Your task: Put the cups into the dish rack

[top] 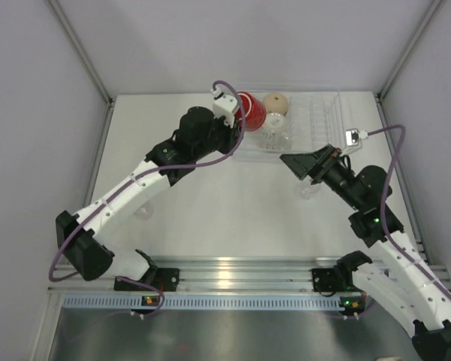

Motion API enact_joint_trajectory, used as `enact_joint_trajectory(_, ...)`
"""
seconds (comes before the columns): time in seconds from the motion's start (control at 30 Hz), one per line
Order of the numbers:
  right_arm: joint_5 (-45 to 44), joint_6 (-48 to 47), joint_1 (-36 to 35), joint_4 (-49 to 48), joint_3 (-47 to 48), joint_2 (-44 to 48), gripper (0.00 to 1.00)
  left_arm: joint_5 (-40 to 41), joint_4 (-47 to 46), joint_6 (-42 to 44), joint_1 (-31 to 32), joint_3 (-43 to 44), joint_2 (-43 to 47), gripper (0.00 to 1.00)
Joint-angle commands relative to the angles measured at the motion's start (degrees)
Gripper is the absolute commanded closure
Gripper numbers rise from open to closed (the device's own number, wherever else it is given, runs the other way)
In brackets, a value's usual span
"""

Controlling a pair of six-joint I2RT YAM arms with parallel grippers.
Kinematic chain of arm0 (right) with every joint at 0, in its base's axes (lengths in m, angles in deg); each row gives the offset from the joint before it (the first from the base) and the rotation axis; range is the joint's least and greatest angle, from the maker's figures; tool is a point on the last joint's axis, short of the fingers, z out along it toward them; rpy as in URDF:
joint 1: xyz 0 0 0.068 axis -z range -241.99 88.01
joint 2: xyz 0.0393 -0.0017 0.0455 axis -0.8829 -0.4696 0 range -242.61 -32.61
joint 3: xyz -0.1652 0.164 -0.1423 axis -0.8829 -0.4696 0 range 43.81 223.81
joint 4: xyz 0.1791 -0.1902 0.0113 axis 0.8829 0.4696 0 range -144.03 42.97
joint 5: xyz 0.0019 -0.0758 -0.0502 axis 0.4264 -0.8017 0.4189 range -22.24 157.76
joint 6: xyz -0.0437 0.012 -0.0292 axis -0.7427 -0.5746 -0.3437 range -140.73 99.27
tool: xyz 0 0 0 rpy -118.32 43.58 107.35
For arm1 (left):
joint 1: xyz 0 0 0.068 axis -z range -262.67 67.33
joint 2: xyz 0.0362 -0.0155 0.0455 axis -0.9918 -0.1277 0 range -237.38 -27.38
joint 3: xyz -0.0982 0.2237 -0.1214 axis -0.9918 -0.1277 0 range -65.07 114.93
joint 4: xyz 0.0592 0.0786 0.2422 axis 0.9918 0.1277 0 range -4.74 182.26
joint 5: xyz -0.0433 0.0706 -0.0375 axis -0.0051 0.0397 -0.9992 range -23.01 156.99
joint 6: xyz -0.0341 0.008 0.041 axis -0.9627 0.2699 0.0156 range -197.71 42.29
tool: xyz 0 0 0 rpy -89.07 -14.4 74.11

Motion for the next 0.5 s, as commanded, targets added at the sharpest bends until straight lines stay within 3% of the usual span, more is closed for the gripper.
enact_joint_trajectory(0.0, -8.0, -12.6, 0.6, 20.4, 7.4, 4.1, 0.01, 0.9, -0.4, 3.3, -1.9, 7.9, -4.4, 1.00)
enact_joint_trajectory(0.47, -8.3, -17.3, 0.5, 26.9, 10.1, 9.8, 0.01, 0.6, 4.5, 3.1, -6.3, 23.4, -25.9, 1.00)
